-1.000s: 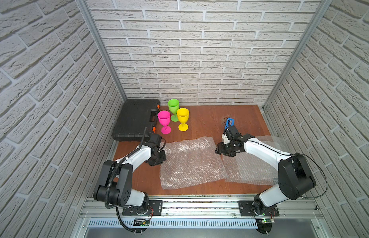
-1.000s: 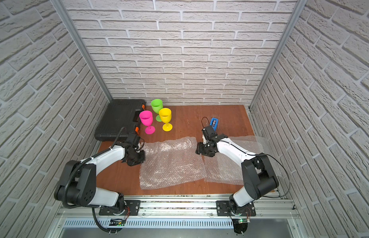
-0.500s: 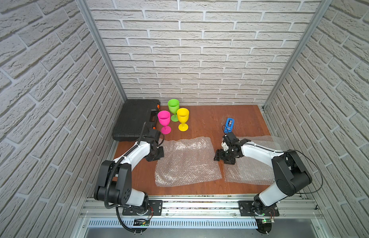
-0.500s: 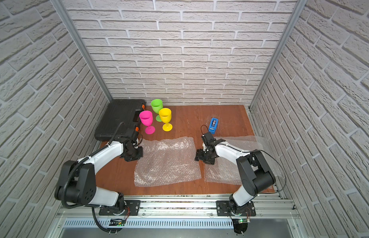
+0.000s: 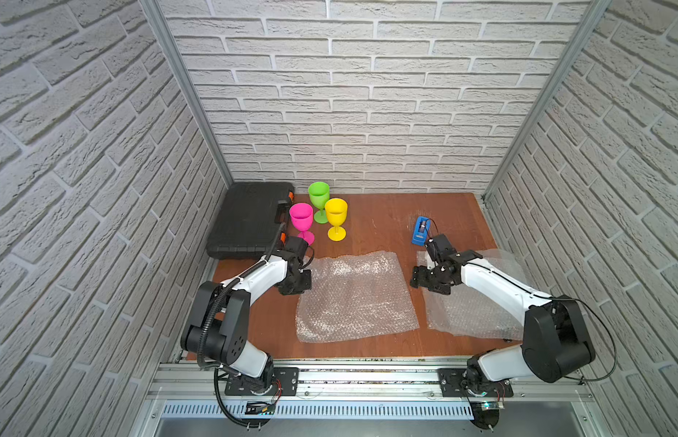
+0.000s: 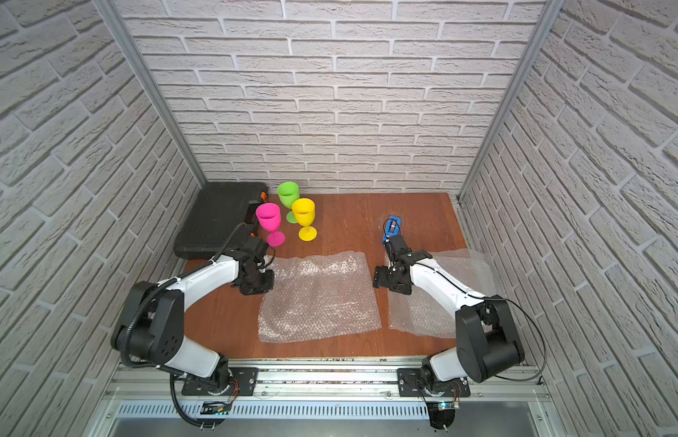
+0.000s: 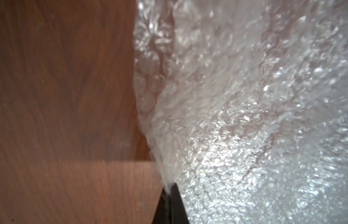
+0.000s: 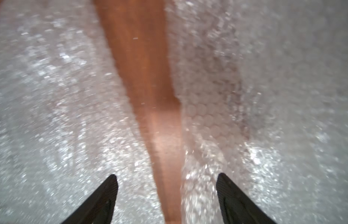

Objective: Wrap wine glasses in bubble wrap
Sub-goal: Adjust the bubble wrap at the corner of the board, then adjust the bubble wrap at the center of the board.

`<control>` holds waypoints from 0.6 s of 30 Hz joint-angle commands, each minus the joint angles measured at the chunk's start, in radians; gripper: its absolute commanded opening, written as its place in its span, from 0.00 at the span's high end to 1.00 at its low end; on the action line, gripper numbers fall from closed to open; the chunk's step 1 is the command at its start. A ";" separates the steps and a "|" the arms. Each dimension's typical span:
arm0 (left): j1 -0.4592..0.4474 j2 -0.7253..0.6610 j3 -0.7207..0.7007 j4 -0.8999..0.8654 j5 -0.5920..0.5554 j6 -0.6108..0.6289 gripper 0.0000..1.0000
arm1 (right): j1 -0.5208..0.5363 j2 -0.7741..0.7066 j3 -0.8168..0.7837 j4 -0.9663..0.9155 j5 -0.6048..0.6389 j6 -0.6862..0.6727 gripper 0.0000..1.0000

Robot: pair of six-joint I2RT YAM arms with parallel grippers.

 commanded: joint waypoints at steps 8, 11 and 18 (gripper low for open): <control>-0.003 0.038 0.050 -0.009 -0.046 0.027 1.00 | 0.032 0.212 0.090 0.033 -0.078 -0.116 0.34; -0.006 0.053 0.064 -0.010 -0.020 0.042 1.00 | 0.043 0.246 0.085 0.041 -0.105 -0.118 0.45; -0.019 0.051 0.056 0.022 0.009 0.034 1.00 | 0.058 0.202 0.034 -0.001 0.002 -0.080 0.88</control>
